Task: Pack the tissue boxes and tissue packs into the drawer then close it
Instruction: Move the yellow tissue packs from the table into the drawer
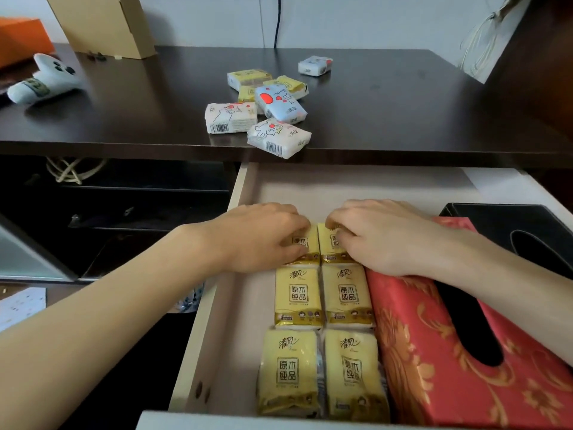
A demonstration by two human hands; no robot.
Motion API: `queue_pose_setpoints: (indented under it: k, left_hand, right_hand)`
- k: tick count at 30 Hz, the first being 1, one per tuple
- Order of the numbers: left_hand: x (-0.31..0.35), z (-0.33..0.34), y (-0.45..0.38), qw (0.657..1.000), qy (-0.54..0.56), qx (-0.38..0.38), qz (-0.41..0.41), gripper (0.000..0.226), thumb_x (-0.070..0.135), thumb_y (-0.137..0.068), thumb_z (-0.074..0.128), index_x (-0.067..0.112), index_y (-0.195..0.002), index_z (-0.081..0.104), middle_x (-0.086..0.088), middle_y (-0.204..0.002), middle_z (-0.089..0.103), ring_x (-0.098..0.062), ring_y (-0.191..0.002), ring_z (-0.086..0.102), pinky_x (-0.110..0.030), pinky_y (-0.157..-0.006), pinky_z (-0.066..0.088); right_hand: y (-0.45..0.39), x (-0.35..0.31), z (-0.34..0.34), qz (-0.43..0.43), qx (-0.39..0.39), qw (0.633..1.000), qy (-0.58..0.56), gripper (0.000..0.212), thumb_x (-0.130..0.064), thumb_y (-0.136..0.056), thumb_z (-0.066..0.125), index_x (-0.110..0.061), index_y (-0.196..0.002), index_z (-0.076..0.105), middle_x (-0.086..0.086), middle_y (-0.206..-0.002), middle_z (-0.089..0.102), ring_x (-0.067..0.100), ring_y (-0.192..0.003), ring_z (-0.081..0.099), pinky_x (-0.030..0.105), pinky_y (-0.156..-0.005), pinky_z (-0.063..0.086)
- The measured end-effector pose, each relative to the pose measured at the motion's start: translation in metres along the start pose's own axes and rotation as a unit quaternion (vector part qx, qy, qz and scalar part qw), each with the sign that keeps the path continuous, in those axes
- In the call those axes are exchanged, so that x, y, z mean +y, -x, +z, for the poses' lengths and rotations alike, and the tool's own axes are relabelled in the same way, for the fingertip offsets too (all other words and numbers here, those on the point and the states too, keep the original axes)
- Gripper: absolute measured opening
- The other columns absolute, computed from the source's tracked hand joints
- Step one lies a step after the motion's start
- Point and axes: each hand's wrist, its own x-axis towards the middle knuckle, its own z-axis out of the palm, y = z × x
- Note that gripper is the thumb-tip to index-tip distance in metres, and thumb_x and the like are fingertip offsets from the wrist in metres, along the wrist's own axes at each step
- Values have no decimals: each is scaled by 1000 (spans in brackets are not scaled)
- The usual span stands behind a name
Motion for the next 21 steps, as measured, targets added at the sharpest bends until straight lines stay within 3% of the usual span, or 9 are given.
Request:
queue_pose_setpoints:
  k: [2, 6, 12, 15, 18, 21]
  left_hand:
    - [-1, -1, 1, 1000, 8, 2, 10, 34, 49, -96, 46, 28, -121, 55, 6, -116, 56, -17, -108, 56, -46, -88, 49]
    - [-2, 0, 1, 1000, 10, 9, 14, 32, 47, -96, 49, 30, -123, 55, 8, -118, 56, -16, -108, 56, -45, -89, 49]
    - [-4, -5, 8, 997, 41, 63, 27, 40, 43, -97, 51, 28, -133, 57, 10, -141, 48, -11, -130, 42, -38, -104, 41]
    - [-7, -17, 21, 991, 52, 121, 27, 29, 40, -96, 49, 34, -121, 62, 16, -123, 57, -8, -114, 53, -39, -91, 48]
    - [-16, -28, 37, 972, 79, 220, -15, 23, 40, -94, 49, 35, -106, 68, 18, -99, 64, -3, -93, 60, -39, -79, 52]
    - [-30, -35, 45, 922, 137, 356, -61, 21, 31, -91, 52, 31, -102, 70, 17, -93, 65, -5, -90, 61, -38, -75, 54]
  right_hand:
    - [1, 0, 1, -1, 14, 1000, -11, 38, -30, -101, 37, -31, -132, 59, -3, -135, 61, 28, -126, 57, 45, -98, 48]
    - [2, 2, 4, -1, 30, 1000, -11, 34, -31, -101, 37, -30, -126, 61, -4, -129, 62, 26, -121, 59, 44, -92, 49]
    - [4, 2, 8, -2, 96, 993, -69, 28, -32, -101, 42, -33, -112, 68, -13, -114, 64, 19, -106, 62, 41, -85, 50]
    - [7, 4, -3, 1, 205, 968, -145, 24, -34, -96, 51, -34, -99, 75, -14, -96, 75, 16, -93, 69, 40, -82, 54]
    - [-1, 5, -24, -25, 316, 913, -258, 25, -36, -89, 52, -33, -93, 76, -8, -82, 76, 16, -79, 71, 42, -75, 56]
    - [-30, 1, -45, -79, 367, 884, -278, 26, -33, -89, 56, -30, -107, 75, -12, -106, 74, 15, -99, 68, 47, -80, 56]
